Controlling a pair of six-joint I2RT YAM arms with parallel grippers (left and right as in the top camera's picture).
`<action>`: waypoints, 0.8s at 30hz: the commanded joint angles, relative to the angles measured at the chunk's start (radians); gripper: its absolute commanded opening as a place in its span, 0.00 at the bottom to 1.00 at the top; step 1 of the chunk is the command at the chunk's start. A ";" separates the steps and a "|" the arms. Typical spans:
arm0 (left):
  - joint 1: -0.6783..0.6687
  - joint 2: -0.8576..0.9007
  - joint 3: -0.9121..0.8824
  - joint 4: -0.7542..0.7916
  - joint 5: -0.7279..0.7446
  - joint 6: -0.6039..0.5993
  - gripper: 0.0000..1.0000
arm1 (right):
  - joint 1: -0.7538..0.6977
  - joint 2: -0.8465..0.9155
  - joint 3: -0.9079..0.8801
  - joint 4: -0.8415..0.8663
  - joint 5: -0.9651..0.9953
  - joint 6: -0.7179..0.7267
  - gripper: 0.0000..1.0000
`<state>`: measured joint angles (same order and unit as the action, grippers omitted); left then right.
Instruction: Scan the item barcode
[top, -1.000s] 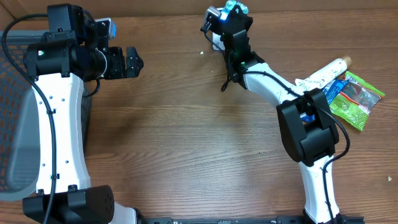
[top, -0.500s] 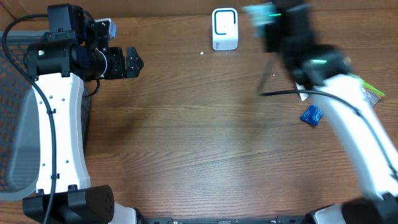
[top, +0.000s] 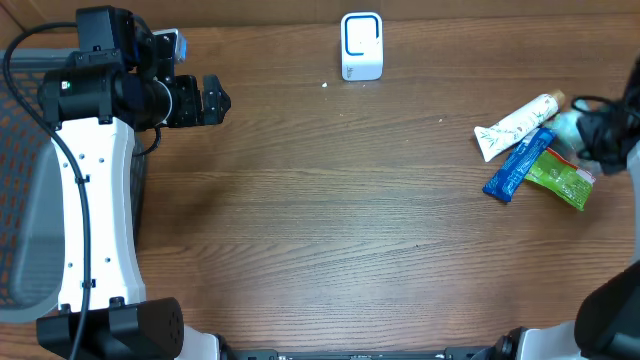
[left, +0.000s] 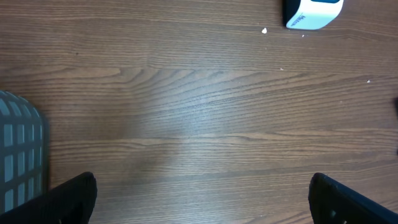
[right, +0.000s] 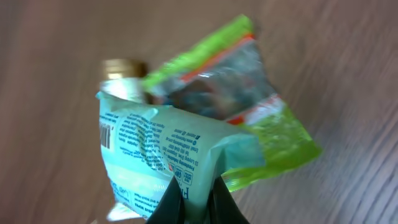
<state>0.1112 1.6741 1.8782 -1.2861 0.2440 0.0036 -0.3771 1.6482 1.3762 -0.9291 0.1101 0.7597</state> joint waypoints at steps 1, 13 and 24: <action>0.000 0.006 0.004 0.004 0.008 0.019 1.00 | -0.024 -0.013 -0.055 0.031 -0.053 0.019 0.07; 0.000 0.006 0.004 0.004 0.008 0.019 1.00 | -0.017 -0.036 -0.045 0.005 -0.187 -0.199 0.76; 0.000 0.006 0.004 0.004 0.008 0.019 1.00 | 0.063 -0.299 0.147 -0.250 -0.350 -0.459 0.93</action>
<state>0.1112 1.6741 1.8782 -1.2861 0.2436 0.0036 -0.3489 1.4624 1.4544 -1.1461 -0.1738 0.4129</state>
